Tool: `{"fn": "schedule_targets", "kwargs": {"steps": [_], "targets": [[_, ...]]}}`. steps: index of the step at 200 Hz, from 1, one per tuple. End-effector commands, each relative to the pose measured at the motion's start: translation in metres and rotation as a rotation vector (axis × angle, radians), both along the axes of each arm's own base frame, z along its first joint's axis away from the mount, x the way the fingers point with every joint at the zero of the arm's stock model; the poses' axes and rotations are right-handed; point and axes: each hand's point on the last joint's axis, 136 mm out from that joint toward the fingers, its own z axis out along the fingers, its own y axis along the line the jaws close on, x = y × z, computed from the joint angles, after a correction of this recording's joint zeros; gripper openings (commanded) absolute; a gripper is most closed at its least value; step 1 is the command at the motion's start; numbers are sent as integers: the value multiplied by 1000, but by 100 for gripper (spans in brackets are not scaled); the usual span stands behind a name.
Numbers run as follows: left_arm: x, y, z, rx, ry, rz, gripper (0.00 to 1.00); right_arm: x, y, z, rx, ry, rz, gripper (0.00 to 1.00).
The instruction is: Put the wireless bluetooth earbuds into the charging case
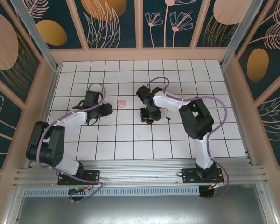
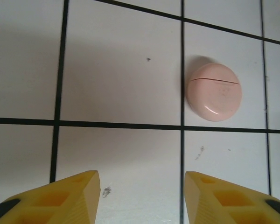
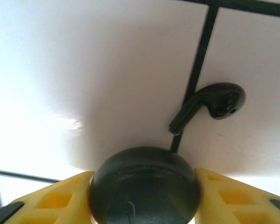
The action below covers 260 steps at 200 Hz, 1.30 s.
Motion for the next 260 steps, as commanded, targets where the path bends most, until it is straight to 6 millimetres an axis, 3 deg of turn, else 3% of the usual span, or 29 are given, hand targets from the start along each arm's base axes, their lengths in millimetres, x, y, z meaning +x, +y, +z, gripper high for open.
{"fn": "schedule_targets", "kwargs": {"steps": [1,35,72,109,158,170,195,235,260], "targets": [[9,-18,36,-73,-119,-73,50,17,27,75,347,-143,-5,39],[7,-32,62,-158,-217,-131,49,4,33,148,767,-196,44,38],[3,-53,97,-247,-363,-240,47,-7,12,186,952,-257,79,37],[-4,-71,121,-275,-459,-337,47,-17,1,219,990,-508,228,37],[-23,-99,158,-340,-582,-521,47,-22,-15,263,807,-996,593,37],[-28,-104,165,-350,-601,-562,47,-34,-13,265,755,-1097,758,37],[-40,-113,177,-370,-633,-634,47,-59,-5,250,548,-1294,1101,38],[-58,-125,190,-428,-664,-732,47,-58,8,233,301,-1340,1329,38],[-66,-131,198,-454,-678,-776,47,-58,15,228,266,-1352,1382,38]]}}
